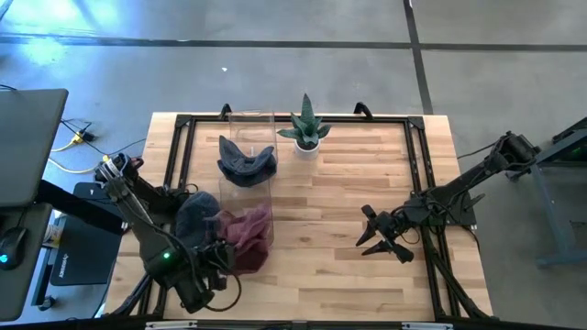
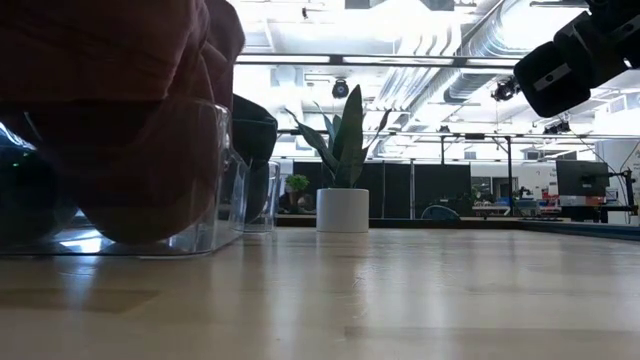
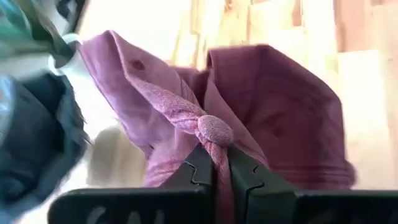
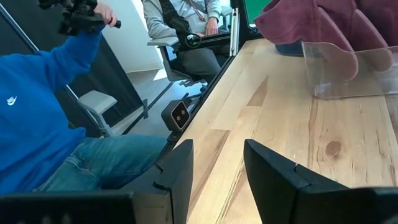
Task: Pick & Place hat
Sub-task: Put the red cap into the bottom transparent bin
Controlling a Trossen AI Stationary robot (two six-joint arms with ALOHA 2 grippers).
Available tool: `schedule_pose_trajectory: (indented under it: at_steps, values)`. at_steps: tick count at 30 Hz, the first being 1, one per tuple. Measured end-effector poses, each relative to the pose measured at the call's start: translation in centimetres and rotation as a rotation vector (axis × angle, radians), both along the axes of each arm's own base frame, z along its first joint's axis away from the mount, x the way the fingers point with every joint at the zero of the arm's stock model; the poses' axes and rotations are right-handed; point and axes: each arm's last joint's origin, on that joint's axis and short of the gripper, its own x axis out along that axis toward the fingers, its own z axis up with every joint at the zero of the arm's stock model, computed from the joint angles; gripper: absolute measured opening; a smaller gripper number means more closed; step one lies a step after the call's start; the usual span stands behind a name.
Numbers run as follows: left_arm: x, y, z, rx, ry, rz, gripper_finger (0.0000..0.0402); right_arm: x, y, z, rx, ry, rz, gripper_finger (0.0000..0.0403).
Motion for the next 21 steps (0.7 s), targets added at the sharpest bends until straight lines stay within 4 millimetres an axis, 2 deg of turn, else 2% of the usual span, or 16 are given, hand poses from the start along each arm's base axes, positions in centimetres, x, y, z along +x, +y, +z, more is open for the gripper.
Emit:
schedule_pose_trajectory:
  at_steps: [4,10,13,17,21]
  values:
    - [0.0,0.0,0.0,-0.067,-0.010,0.052,0.0044,0.0,0.0,0.0,0.001,0.001,0.000,0.0138]
    - [0.2,0.0,0.1,-0.063,-0.039,0.057,0.0136,0.0,0.0,0.0,0.000,0.000,0.002,0.0138]
    - [0.1,0.0,0.5,-0.089,-0.064,0.051,0.0170,0.0,0.0,0.0,-0.003,-0.002,0.002,0.0138]
    - [0.0,0.2,1.8,-0.126,-0.117,-0.001,0.0186,0.0,0.0,0.0,-0.004,-0.003,0.002,0.0138]
    - [-0.2,0.8,2.9,-0.056,-0.185,-0.030,0.0173,0.0,0.0,0.0,-0.005,-0.003,0.002,0.0138]
